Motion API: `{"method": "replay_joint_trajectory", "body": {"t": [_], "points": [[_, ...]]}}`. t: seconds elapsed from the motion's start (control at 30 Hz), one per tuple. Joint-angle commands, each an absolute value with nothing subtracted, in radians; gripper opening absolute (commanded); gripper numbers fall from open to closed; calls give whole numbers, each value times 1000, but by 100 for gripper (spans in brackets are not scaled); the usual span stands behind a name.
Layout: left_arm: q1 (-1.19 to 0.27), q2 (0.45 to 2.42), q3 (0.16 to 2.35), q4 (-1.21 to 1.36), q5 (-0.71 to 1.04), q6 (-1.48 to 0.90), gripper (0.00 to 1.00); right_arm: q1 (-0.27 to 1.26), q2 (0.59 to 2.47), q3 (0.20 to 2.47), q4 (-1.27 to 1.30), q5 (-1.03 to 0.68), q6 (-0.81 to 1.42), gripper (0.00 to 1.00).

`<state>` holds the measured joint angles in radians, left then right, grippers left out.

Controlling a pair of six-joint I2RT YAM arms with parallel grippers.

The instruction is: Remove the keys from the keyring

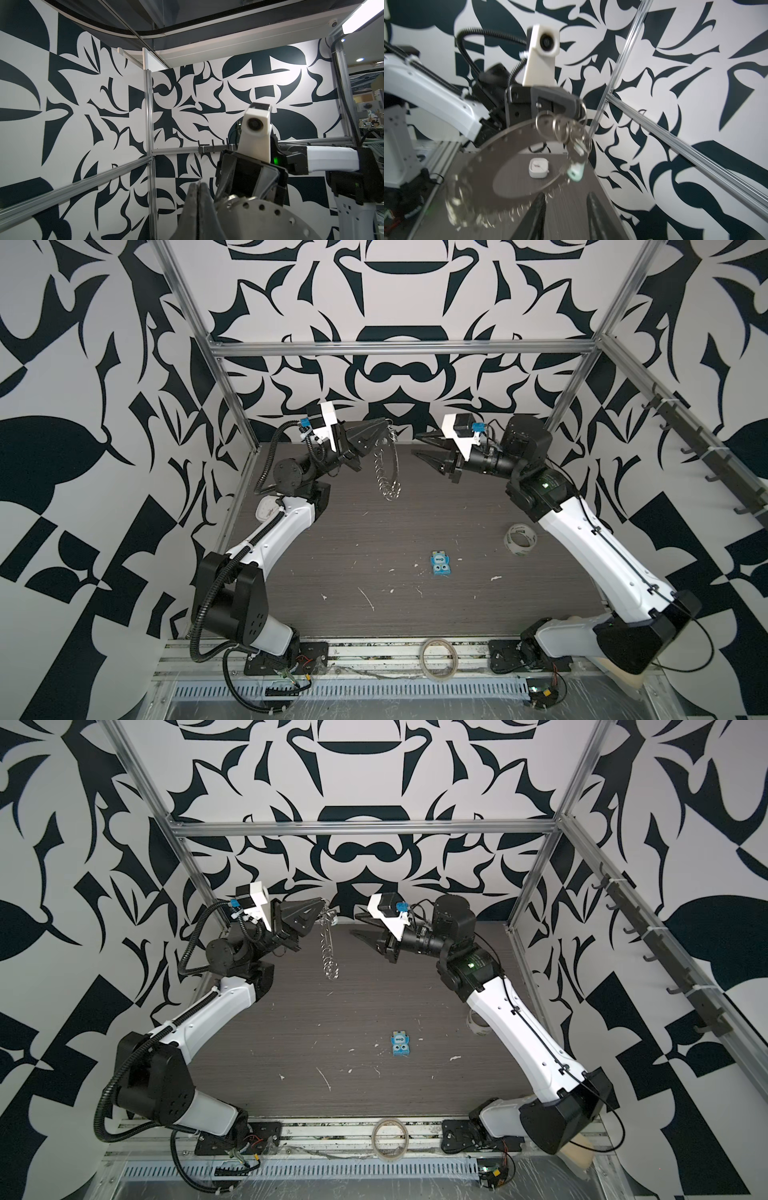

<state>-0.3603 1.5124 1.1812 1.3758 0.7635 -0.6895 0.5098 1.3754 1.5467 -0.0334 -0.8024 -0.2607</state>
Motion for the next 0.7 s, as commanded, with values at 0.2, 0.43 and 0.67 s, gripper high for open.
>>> {"method": "replay_joint_trajectory", "body": {"t": [0.2,0.43,0.67], "points": [[-357,1502,1195,1440,808,-731,0,500,1492,1780,-31,-973,-36,35],[-357,1497,1192,1441,811,-735,0,500,1554,1848,-54,-992,-21,31],[-358,1497,1186,1442,813,-736,0,501,1581,1878,-83,-1008,-26,27]]}}
